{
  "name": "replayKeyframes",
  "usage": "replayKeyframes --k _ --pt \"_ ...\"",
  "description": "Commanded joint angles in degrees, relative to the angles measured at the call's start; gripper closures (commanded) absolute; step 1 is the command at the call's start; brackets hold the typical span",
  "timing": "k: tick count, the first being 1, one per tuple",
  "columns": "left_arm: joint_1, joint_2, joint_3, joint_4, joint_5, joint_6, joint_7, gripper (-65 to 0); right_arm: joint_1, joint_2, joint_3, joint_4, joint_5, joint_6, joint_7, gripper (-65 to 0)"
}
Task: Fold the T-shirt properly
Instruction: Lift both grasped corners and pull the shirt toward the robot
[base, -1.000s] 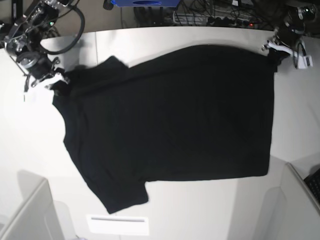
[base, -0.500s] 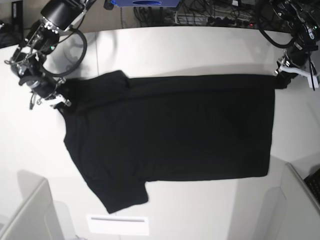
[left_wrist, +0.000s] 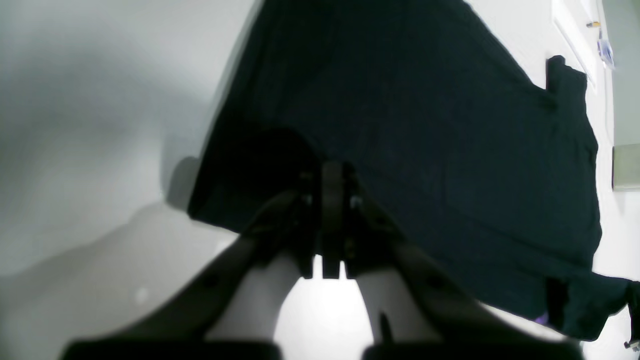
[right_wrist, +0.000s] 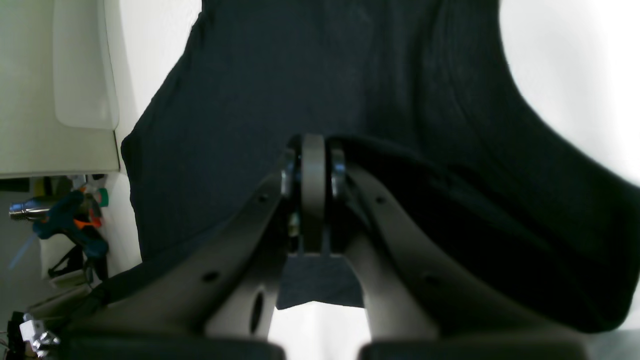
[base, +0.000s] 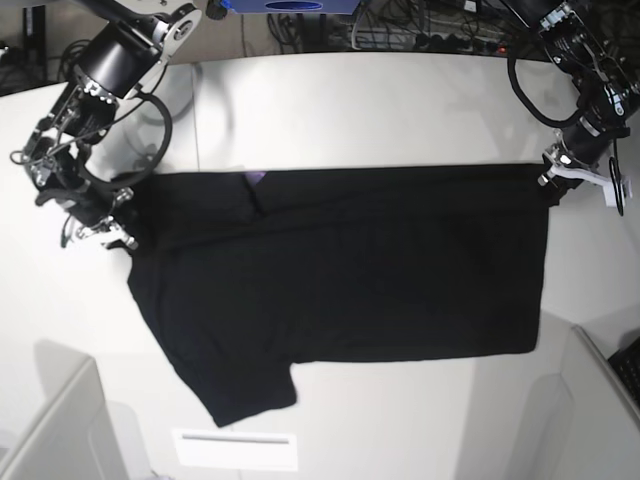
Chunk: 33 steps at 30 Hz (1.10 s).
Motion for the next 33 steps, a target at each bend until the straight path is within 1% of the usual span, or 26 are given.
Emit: replayKeyframes --k 1,5,7,11,13,14,16,25,33 --pt "-1.20 -0.95 -0.02 0.54 -1.10 -0.36 -1.04 0.0 1.59 0.72 0.11 0.79 1.33 0.14 1.13 0.0" --pt "-3.14 -0.95 0.16 0.36 -1.10 -0.27 -0.77 0.0 2.82 0.81 -1.04 -0.79 1.25 0.14 1.30 0.0" --pt "-3.84 -0.95 0.16 0.36 -0.57 -0.27 -0.77 0.0 3.43 2.13 -2.62 -2.28 1.25 0.05 1.30 0.0" --pt "-5.86 -0.78 0.33 0.36 4.62 -0.27 -0.69 0.0 3.70 2.83 -4.99 -4.30 1.25 0.05 4.91 0.0" --pt "-6.30 -0.78 0.33 0.36 5.50 -0.27 -0.69 0.0 3.78 2.83 -4.99 -5.27 1.25 -0.65 5.61 0.0" --pt "-6.74 -0.86 0.33 0.36 5.67 -0.27 -0.69 0.0 3.78 2.83 -4.99 -5.62 1.33 -1.79 5.87 0.0" --pt "-7.09 -0.95 0.33 0.36 5.76 -0.27 -0.69 0.0 3.87 2.92 -4.99 -5.71 1.33 -2.58 5.96 0.0" --pt "-8.33 -0.95 0.33 -3.16 5.76 -0.27 -0.86 0.0 4.66 2.83 -4.99 -5.71 1.33 -2.85 5.96 0.0" --pt "-9.29 -0.95 0.33 -3.33 5.85 -0.27 -0.86 0.0 4.84 2.65 -4.99 -5.71 1.33 -2.85 6.05 0.0"
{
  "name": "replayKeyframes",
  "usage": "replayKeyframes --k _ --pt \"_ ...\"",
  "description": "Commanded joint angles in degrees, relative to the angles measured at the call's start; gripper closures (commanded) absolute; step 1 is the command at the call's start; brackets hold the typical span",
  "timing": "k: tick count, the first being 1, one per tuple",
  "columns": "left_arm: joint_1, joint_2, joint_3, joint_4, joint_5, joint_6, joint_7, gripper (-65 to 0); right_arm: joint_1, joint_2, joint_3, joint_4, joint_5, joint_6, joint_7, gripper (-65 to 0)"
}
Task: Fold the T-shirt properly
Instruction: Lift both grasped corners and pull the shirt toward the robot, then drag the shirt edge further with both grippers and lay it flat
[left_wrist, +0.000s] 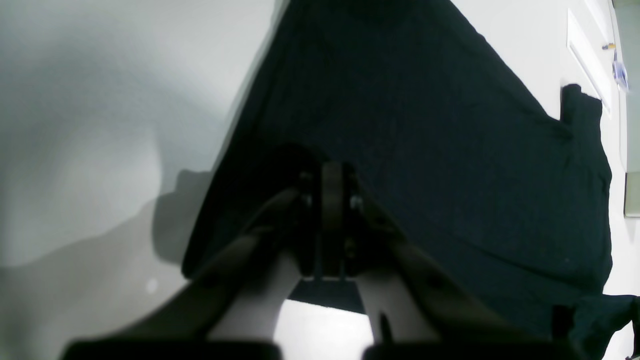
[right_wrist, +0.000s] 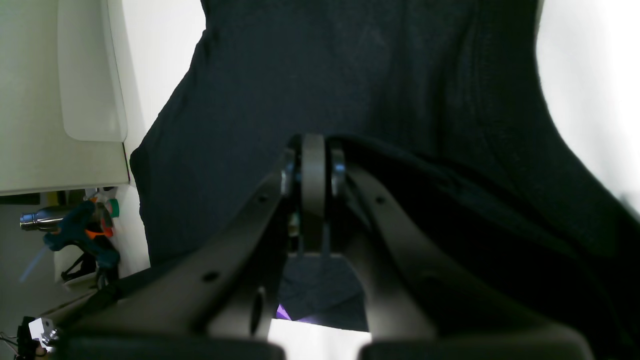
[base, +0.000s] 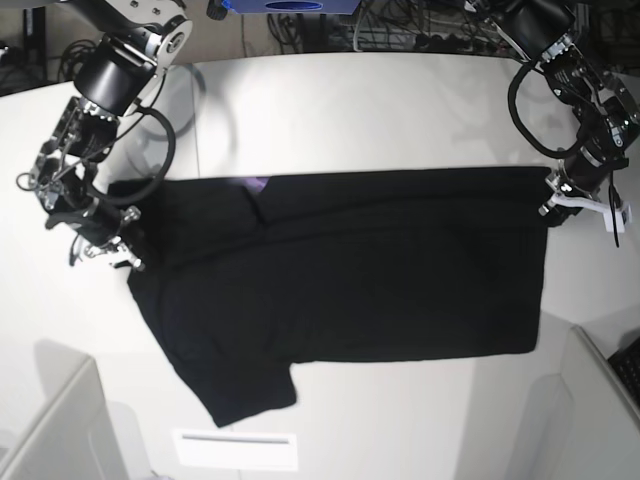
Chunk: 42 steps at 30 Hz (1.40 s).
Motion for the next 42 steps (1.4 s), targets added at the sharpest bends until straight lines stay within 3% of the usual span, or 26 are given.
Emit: replayKeyframes --k 1,18,20,21,24,27,29,33,37,40,42 --pt "-1.18 -0.95 -0.08 0.93 -1.15 -0.29 -0.99 0.0 1.60 0.56 0.01 0.87 1.31 0.13 1.04 0.0" --pt "-1.98 -1.57 1.06 1.02 -1.15 -0.29 -1.17 0.0 1.87 0.38 0.28 0.87 1.40 0.04 0.96 0.0" --pt "-1.98 -2.01 1.15 0.93 -1.15 -0.29 -1.26 0.0 1.87 0.38 0.54 0.87 1.40 0.04 0.96 -9.9" --pt "-1.98 -2.01 1.15 0.93 -1.15 -0.29 -1.26 -2.1 1.78 0.38 0.54 0.87 1.40 0.04 0.96 -16.2" --pt "-1.98 -2.09 1.06 0.93 -1.15 -0.29 -1.26 -19.6 1.60 0.38 0.63 1.13 1.66 0.04 0.96 -28.2" --pt "-2.06 -2.09 0.97 1.46 -1.50 -0.29 -1.34 -32.7 0.55 0.29 0.63 2.71 1.75 0.04 0.96 -29.7" --pt "-1.89 -2.01 0.88 2.16 -1.67 -0.29 -1.34 -37.2 -0.77 0.20 0.72 5.09 1.75 0.04 0.96 -29.6" --pt "1.37 -0.51 -4.65 6.20 -1.67 -0.47 -1.26 -38.2 -7.10 -2.08 3.00 15.99 1.75 -0.05 1.04 -29.6" --pt "5.06 2.13 -12.21 6.56 -1.67 -0.64 -1.34 -38.2 -14.75 -6.57 7.40 25.48 1.75 -0.05 0.96 -30.0" --pt "7.69 2.65 -12.65 5.24 -1.67 -0.64 -1.34 -38.2 -19.67 -9.64 9.24 27.86 1.49 -0.05 0.96 -30.0" --pt "7.87 2.74 -12.65 3.57 -1.67 -0.64 -1.34 -38.2 -22.04 -10.08 9.51 27.33 1.40 -1.90 1.13 -30.5"
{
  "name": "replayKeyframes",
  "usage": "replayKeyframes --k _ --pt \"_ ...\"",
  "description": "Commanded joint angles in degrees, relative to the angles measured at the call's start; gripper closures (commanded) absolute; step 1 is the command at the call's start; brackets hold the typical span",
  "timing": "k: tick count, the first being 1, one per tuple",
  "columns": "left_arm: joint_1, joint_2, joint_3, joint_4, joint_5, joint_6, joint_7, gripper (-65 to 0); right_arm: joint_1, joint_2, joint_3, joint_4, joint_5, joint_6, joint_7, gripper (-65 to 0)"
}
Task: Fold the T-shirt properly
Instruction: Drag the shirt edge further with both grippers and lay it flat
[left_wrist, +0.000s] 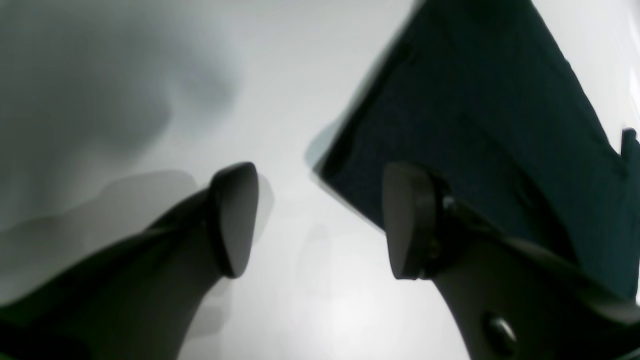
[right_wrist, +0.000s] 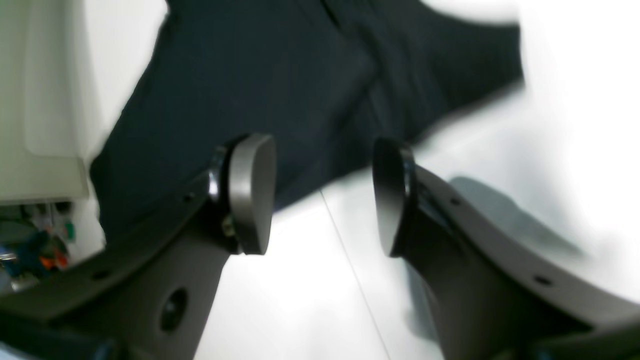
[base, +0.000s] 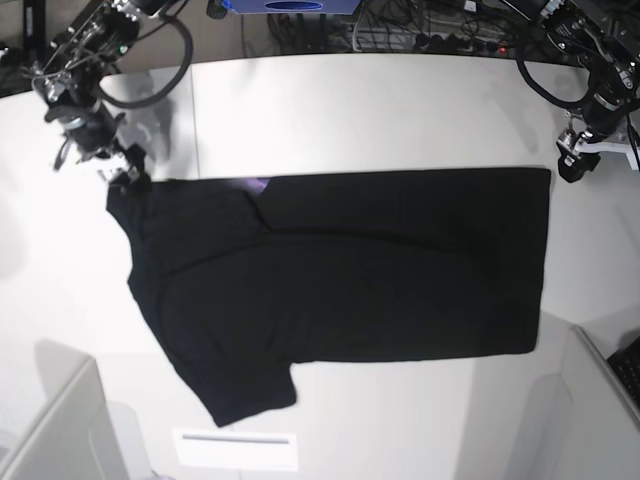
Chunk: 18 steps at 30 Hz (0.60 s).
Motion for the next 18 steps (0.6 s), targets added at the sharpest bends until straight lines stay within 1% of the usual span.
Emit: replayKeyframes --k 1,2,3,5,7,15,18 --pt "-0.33 -0.89 -0.24 -0.57 -0.69 -0.23 -0.84 -38.2 0.05 0.47 0.33 0.27 0.92 -1.31 1.48 -30.6" --pt "-0.59 -0.97 -0.24 -2.07 -0.69 -0.23 -0.93 -38.2 -0.65 0.47 0.06 -0.70 0.92 -2.37 2.62 -30.8" --pt "-0.77 -1.15 -0.24 -3.47 -0.69 -0.23 -0.93 -38.2 -1.27 0.47 -0.02 -1.76 0.92 -2.72 4.21 -30.8" --pt "-2.26 -1.24 -0.24 -5.93 -0.43 -0.23 -0.93 -38.2 -1.88 0.47 -0.11 -3.95 0.92 -2.81 7.64 -30.9" --pt "-3.40 -1.24 -0.24 -8.04 -0.25 -0.23 -0.93 -38.0 -2.06 0.56 -0.11 -5.62 0.92 -2.81 9.57 -30.9" --pt "-8.06 -1.24 -0.24 -12.44 -0.16 -0.14 -0.93 -37.8 -1.62 0.65 -0.11 -6.15 0.92 -2.81 10.10 -30.9" --pt "-8.77 -1.33 0.64 -12.70 -0.08 0.04 -0.93 -37.7 0.14 0.65 0.24 -6.94 0.92 -2.90 10.10 -30.9"
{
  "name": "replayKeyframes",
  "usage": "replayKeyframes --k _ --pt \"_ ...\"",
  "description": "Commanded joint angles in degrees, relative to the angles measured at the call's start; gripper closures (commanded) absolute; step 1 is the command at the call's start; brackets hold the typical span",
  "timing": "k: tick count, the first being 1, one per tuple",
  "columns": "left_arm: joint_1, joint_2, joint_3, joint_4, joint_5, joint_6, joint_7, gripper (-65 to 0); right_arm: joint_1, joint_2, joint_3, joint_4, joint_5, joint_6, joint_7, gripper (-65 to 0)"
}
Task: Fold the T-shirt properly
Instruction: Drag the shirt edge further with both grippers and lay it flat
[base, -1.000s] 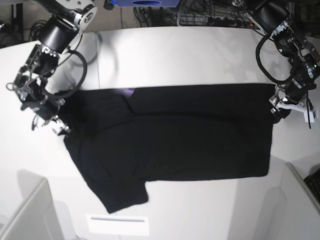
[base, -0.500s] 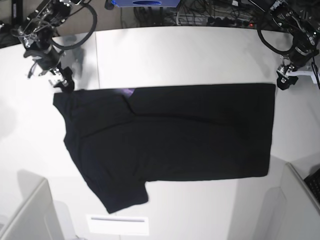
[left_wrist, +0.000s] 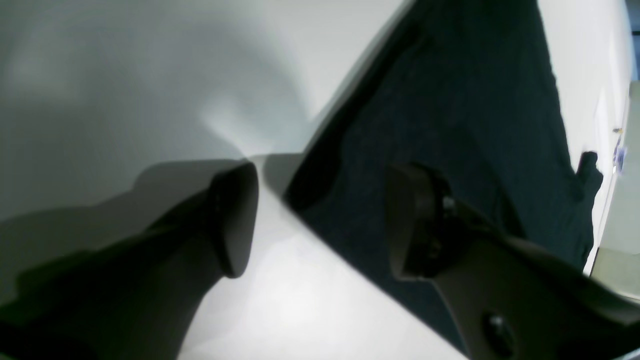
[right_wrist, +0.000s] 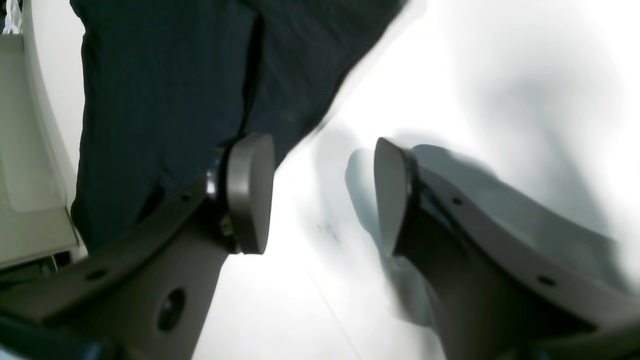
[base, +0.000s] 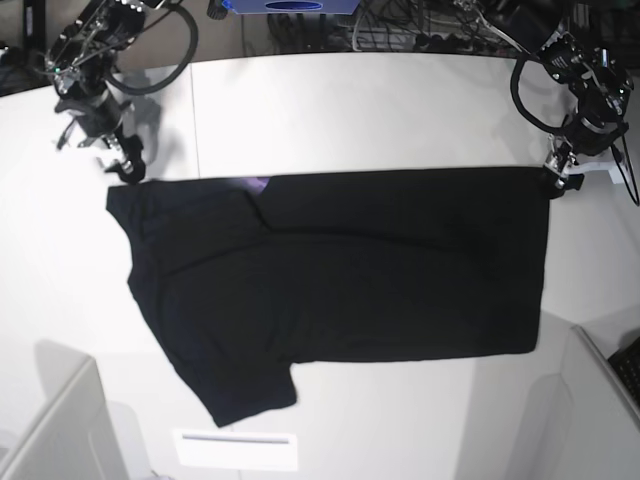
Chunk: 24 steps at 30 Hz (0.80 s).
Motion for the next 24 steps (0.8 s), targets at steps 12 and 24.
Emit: replayKeyframes --k 12,24 --pt "1.56 -1.64 7.70 0.23 -0.95 -0.25 -6.36 0.0 5.28 1.77 -0.04 -9.64 0.96 -4.17 3.75 -38.9" --pt "1.91 -1.72 7.79 0.67 -0.95 -0.25 -6.36 0.0 6.95 1.68 -0.22 -14.57 0.96 -4.61 7.62 -38.7"
